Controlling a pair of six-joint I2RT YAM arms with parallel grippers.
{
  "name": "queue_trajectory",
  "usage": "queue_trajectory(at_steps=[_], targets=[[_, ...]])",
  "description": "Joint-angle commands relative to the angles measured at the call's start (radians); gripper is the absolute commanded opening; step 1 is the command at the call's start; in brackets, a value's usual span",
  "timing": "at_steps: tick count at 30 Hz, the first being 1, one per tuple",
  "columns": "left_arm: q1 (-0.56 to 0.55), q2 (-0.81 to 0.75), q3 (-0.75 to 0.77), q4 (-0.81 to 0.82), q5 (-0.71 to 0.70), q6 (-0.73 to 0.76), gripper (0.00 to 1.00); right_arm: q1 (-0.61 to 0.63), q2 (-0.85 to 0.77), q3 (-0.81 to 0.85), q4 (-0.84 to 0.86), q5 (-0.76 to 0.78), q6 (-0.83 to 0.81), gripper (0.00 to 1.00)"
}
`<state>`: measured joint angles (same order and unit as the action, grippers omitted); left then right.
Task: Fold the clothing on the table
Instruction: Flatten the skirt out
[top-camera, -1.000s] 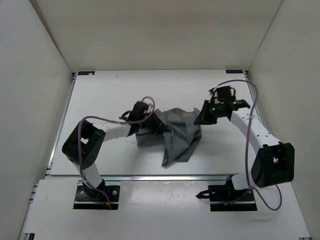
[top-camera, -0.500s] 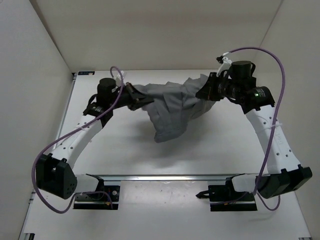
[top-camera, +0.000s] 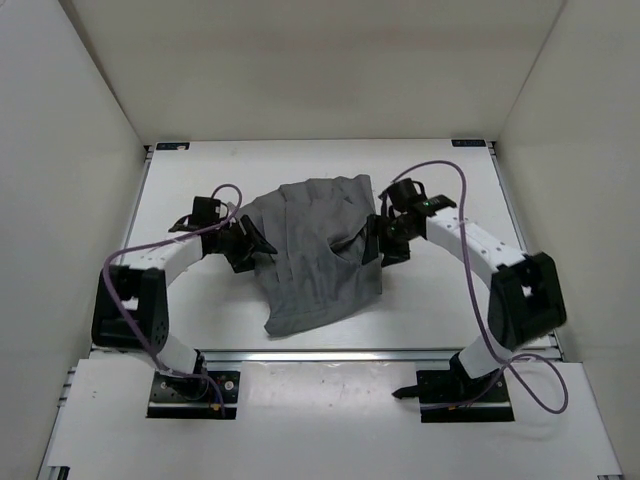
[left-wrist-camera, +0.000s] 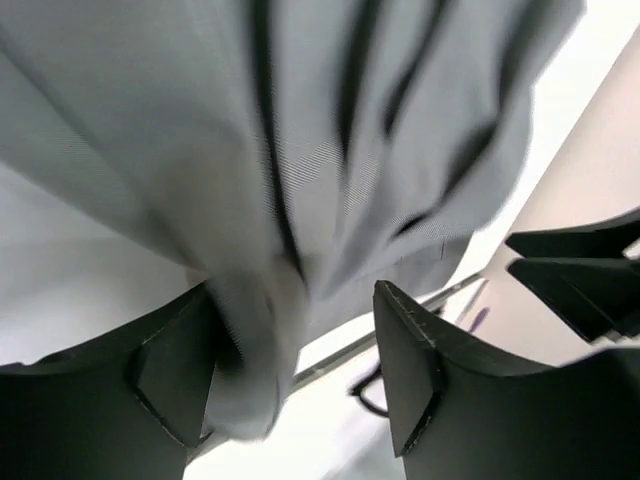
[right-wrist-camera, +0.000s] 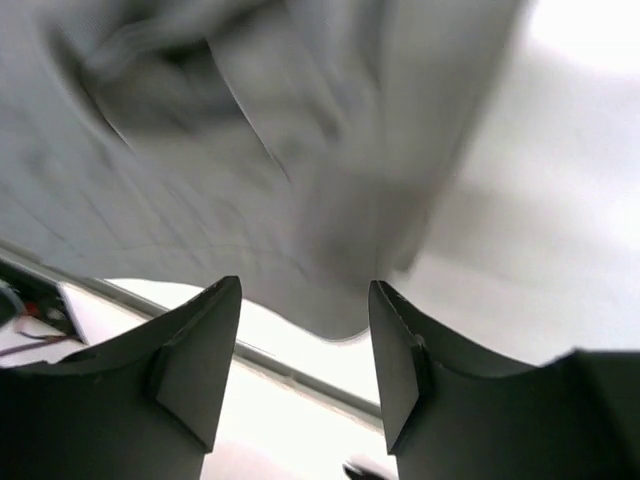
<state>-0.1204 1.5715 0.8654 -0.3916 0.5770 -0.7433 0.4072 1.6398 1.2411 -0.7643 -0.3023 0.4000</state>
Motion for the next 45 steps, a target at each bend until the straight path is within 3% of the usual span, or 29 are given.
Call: queue_trajectory(at_steps=[1,4,8,11,16,22,29,32,34,35,36,38,40,42,45], targets=[[0.004,-0.184,-0.029,-0.052,-0.019,0.107,0.72,0.001,-0.202,-0.144,0.081,0.095,0.042,0.51],[-0.008,-0.252,-0.086,-0.113,-0.101,0.163,0.69,-0.028,-0.238,-0.299,0.152,0.068,0.040,0.55],[-0.042,-0.381,-0.149,-0.208,-0.304,0.173,0.71,-0.071,-0.248,-0.384,0.230,0.051,0.022,0.56],[-0.158,-0.485,-0.173,-0.260,-0.471,0.160,0.71,-0.105,-0.218,-0.372,0.275,0.035,-0.021,0.56],[-0.304,-0.544,-0.278,-0.231,-0.490,0.067,0.72,-0.145,-0.118,-0.304,0.269,0.019,-0.079,0.56],[-0.441,-0.459,-0.350,-0.150,-0.493,-0.057,0.74,-0.142,-0.080,-0.272,0.276,0.009,-0.072,0.58],[-0.509,-0.424,-0.370,0.022,-0.494,-0.185,0.75,-0.140,-0.049,-0.290,0.313,-0.011,-0.064,0.58],[-0.522,-0.348,-0.370,0.083,-0.474,-0.205,0.66,-0.136,-0.018,-0.282,0.327,-0.021,-0.067,0.59],[-0.533,-0.285,-0.370,0.132,-0.450,-0.203,0.35,-0.133,-0.003,-0.284,0.326,-0.011,-0.066,0.59],[-0.532,-0.272,-0.364,0.144,-0.427,-0.208,0.13,-0.133,0.002,-0.285,0.316,-0.011,-0.073,0.59],[-0.516,-0.260,-0.346,0.146,-0.407,-0.193,0.00,-0.133,0.000,-0.295,0.319,-0.015,-0.073,0.59],[-0.480,-0.275,-0.307,0.099,-0.411,-0.157,0.00,-0.149,-0.018,-0.316,0.327,-0.017,-0.069,0.59],[-0.414,-0.385,-0.275,0.042,-0.430,-0.133,0.00,-0.171,-0.041,-0.356,0.341,-0.035,-0.076,0.60],[-0.305,-0.486,-0.296,0.022,-0.419,-0.125,0.00,-0.189,-0.067,-0.374,0.361,-0.067,-0.073,0.60],[-0.234,-0.562,-0.336,0.028,-0.361,-0.134,0.00,-0.163,-0.054,-0.370,0.381,-0.098,-0.055,0.59]])
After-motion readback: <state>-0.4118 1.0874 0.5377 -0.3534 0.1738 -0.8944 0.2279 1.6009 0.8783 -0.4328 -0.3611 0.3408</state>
